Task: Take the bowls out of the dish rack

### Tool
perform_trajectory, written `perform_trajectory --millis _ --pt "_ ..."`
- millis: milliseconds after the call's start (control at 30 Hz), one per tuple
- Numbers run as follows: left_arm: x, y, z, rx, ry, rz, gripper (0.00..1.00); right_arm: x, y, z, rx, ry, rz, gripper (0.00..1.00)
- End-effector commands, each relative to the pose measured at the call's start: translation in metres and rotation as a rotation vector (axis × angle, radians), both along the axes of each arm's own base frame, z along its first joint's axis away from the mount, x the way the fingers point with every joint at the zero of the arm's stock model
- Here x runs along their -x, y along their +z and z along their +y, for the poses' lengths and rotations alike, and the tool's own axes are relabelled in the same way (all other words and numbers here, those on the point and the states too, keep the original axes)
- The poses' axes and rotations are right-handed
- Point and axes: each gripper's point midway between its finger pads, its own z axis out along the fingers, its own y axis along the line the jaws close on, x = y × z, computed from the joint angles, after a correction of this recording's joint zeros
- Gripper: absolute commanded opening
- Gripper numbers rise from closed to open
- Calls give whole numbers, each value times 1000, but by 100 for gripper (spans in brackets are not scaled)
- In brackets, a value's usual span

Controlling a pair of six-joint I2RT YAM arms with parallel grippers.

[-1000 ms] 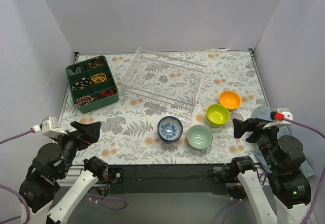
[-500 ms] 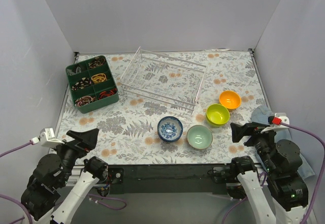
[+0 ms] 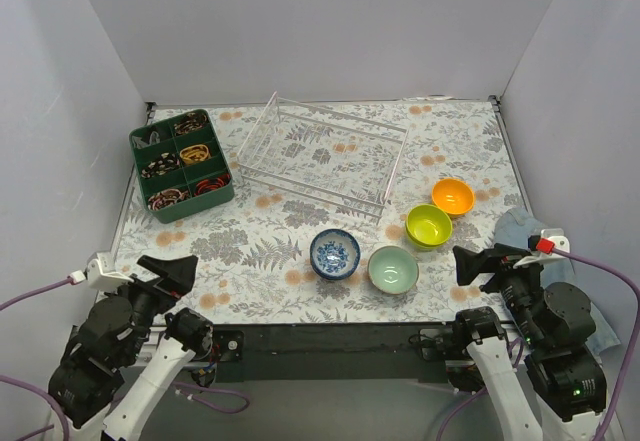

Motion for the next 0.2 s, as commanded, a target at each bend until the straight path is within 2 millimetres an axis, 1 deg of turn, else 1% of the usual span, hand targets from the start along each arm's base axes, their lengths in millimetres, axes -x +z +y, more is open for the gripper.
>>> perform_trajectory --millis 0,167 --pt "2 -5 5 -3 24 -2 98 0 4 3 -9 15 -22 99" --pt "0 -1 4 -9 14 -16 98 0 4 2 -8 15 -20 99"
